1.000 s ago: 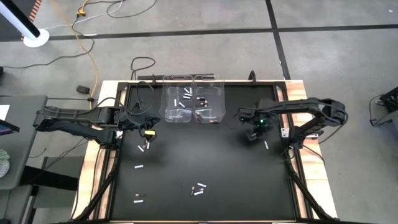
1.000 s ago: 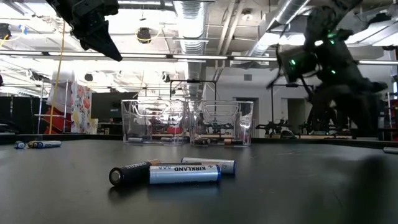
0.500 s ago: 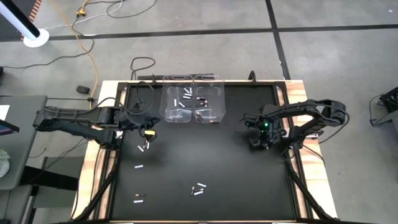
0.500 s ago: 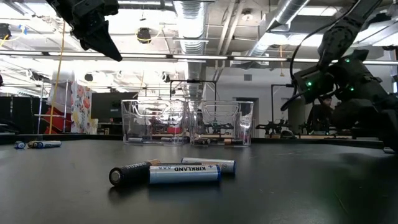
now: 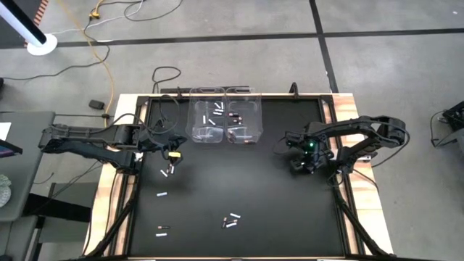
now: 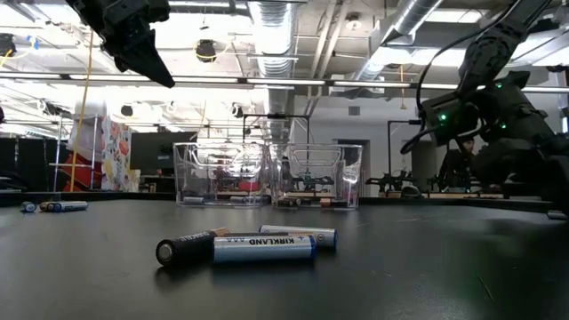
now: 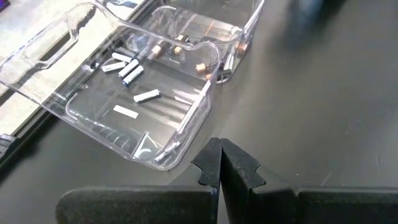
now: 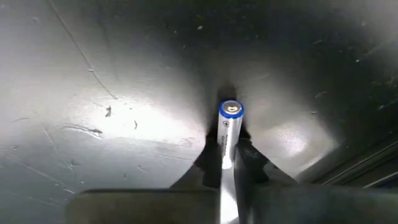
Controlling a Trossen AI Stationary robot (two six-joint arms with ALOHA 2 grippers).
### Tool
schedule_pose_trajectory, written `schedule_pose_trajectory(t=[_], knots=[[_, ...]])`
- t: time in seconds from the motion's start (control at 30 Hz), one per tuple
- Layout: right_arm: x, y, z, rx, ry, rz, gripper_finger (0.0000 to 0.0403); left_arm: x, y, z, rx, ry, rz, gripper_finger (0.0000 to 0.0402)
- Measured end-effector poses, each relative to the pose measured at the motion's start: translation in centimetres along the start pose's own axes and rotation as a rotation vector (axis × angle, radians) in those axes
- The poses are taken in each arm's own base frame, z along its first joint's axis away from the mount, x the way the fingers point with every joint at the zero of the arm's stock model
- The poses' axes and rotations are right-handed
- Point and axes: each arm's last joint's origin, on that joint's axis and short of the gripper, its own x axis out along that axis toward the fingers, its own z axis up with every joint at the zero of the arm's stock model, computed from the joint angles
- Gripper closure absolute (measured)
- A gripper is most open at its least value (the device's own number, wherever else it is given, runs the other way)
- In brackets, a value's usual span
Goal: Sort batteries
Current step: Put the white battery into the left transparent bin
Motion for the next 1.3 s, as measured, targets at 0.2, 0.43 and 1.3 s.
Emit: schedule_pose_trajectory(t=[0.2,0.43,1.3], knots=[[-0.1,0.0,0.0,-0.01,-0.001,-0.008,0.0389,0.0,0.0,0.0,0.0,0.0,0.0,0.0401],[-2.3,0.8,-0.2,-0.1,-0.072,-0.017,0.0389,0.0,0.0,0.0,0.0,0.0,0.0,0.0401],[-22.9,9.1,-2.0,-0.428,-1.052,0.769,0.039,0.0,0.0,0.0,0.018,0.001,0.0,0.0401]])
